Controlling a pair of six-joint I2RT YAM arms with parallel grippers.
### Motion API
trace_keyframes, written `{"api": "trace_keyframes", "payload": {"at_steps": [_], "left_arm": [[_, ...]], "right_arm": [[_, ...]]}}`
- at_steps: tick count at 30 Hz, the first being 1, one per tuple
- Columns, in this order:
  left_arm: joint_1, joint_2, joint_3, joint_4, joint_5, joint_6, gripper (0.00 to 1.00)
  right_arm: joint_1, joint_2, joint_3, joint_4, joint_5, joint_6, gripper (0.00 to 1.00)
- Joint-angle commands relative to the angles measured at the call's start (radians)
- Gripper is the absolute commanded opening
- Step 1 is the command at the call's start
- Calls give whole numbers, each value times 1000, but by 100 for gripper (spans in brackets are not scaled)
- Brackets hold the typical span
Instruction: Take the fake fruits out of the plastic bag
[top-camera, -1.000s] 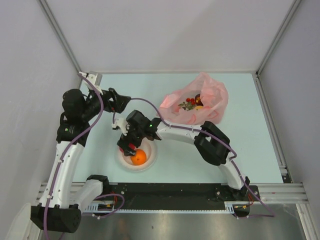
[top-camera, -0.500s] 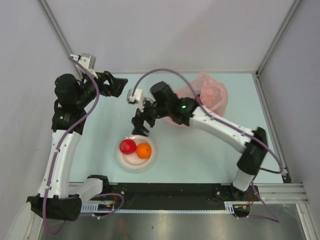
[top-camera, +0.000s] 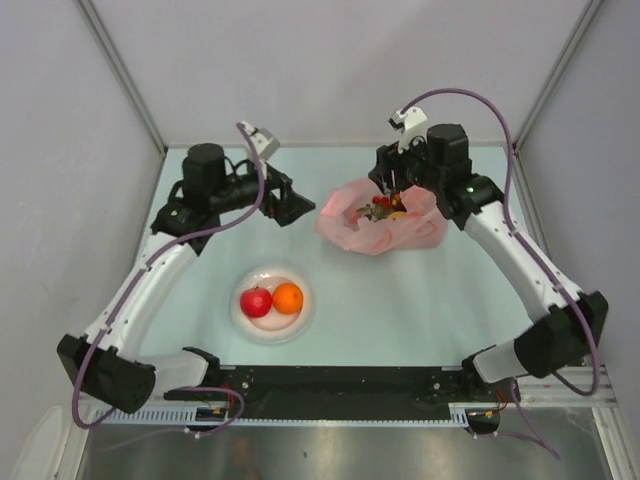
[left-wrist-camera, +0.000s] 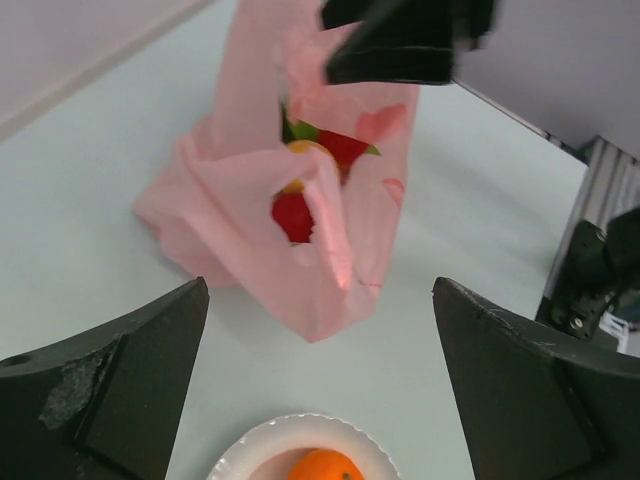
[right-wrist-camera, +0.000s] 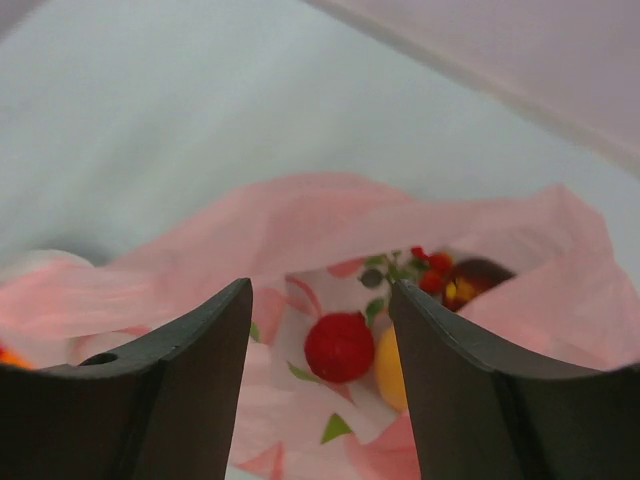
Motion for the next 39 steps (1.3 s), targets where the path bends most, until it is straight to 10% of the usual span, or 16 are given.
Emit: {"api": "trace_keyframes", "payload": {"at_steps": [1,5,8,10,11,18,33,39], "left_arm": [[-124,89,53,-18,28,95,100],[-233,208,71,-17,-97,112,99],[-278,279,99,-15,-254,69,80],[-278,279,94,-7,-269,38,12],[-279,272,86,-6,-269,38,0],[-279,172,50,-21,-101,90,0],[-279,249,63,-9,-98,81,0],[-278,264,83,-15,-110,96,0]], "right_arm": [[-57,130,-25,-32,53,35,61],[-71,227,-24,-30,117,26,56],[-108,222,-48,-81,148,70,54],[-113,154,-105,-150,148,72,53],[-113,123,-132,-170,130,76,53],[-97,-54,-399,-257,86,132,53],[-105,320,-53,-12,72,102,48],[-134,497,87,2,261,37,73]]}}
